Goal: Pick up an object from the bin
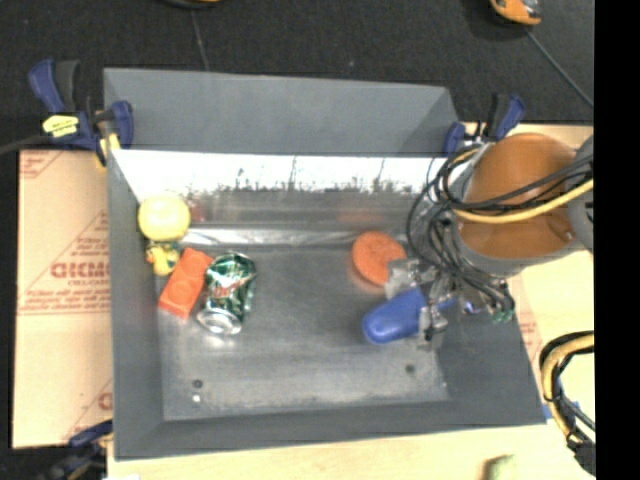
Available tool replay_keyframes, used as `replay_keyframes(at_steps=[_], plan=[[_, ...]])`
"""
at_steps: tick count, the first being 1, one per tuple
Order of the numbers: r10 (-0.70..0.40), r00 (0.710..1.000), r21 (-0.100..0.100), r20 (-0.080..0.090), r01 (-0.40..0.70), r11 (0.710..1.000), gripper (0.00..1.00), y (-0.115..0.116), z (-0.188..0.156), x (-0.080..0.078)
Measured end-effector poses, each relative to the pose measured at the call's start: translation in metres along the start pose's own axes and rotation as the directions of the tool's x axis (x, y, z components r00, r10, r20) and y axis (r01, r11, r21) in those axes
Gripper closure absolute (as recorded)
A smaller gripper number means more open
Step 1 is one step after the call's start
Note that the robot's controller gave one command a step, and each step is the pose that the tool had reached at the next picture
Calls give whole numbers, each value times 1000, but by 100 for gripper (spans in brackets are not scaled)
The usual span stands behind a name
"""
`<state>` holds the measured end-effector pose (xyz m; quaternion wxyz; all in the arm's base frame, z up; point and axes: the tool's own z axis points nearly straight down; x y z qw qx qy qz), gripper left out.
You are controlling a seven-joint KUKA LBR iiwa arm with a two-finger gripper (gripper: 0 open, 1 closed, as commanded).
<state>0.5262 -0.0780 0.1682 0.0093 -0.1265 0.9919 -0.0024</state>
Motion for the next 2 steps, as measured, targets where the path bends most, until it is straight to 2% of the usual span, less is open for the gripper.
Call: replay_keyframes(at_steps=[1, 2], plan=[[2, 1000, 1, 2, -2, 1000, 100, -1, -9, -1], [4, 1000, -3, -7, -4, 1000, 100, 0, -39, 1]])
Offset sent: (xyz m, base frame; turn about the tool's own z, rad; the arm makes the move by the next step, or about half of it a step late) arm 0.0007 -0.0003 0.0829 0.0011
